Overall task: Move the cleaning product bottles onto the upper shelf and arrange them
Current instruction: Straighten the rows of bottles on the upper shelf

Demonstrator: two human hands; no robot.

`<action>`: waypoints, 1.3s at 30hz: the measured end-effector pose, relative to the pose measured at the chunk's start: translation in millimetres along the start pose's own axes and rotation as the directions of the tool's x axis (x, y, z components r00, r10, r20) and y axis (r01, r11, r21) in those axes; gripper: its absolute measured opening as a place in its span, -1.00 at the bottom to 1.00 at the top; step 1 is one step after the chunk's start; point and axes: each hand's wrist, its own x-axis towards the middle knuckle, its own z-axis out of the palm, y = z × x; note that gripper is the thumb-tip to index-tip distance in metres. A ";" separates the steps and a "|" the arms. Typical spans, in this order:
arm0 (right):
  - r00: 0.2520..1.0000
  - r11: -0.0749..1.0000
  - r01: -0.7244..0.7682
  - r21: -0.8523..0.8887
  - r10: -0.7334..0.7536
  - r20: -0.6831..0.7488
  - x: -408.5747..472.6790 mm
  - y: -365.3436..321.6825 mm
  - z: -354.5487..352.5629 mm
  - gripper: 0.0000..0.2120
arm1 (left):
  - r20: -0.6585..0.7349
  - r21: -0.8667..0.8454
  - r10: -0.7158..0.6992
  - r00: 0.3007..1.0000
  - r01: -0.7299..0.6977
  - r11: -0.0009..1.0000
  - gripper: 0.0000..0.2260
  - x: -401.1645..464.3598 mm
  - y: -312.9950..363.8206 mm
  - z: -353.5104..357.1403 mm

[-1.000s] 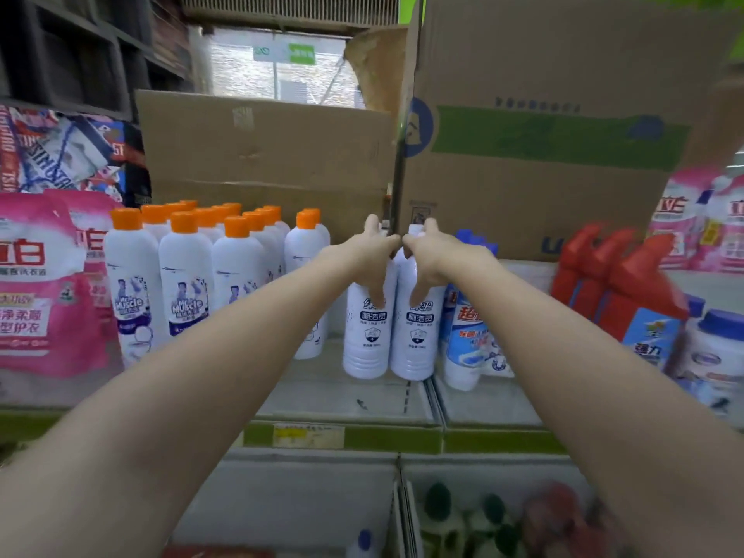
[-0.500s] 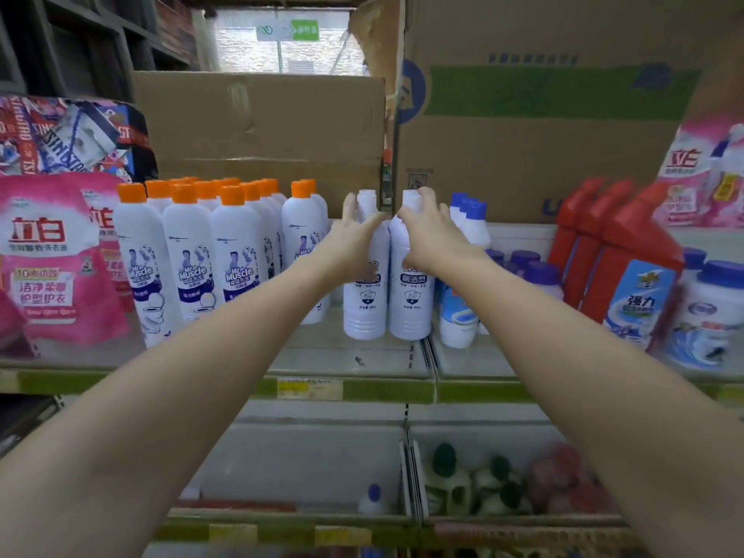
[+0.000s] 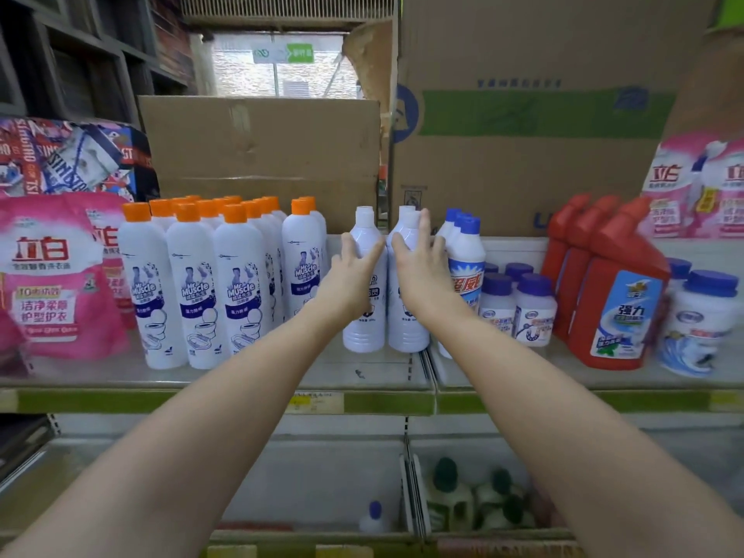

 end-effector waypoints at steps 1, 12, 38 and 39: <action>1.000 1.000 0.003 -0.011 -0.003 0.001 -0.9 -0.2 -0.6 -0.22 | 0.012 0.007 0.001 1.000 -0.001 1.000 0.03 -0.5 0.6 -0.7; 0.956 0.983 0.132 0.130 -0.091 -0.280 -0.7 61.2 -37.6 -0.76 | -0.241 0.118 0.169 0.956 -0.144 0.983 -0.53 16.8 25.8 -37.8; 0.957 0.768 -0.190 0.611 0.006 0.290 -4.9 138.2 -10.5 -0.66 | -0.064 -0.419 0.030 0.997 -0.054 0.906 -0.79 51.6 114.5 -40.2; 0.952 0.780 -0.176 0.600 -0.021 0.306 -3.2 143.8 -11.6 -0.67 | -0.080 -0.424 0.027 0.996 -0.059 0.904 -0.84 51.8 117.1 -43.4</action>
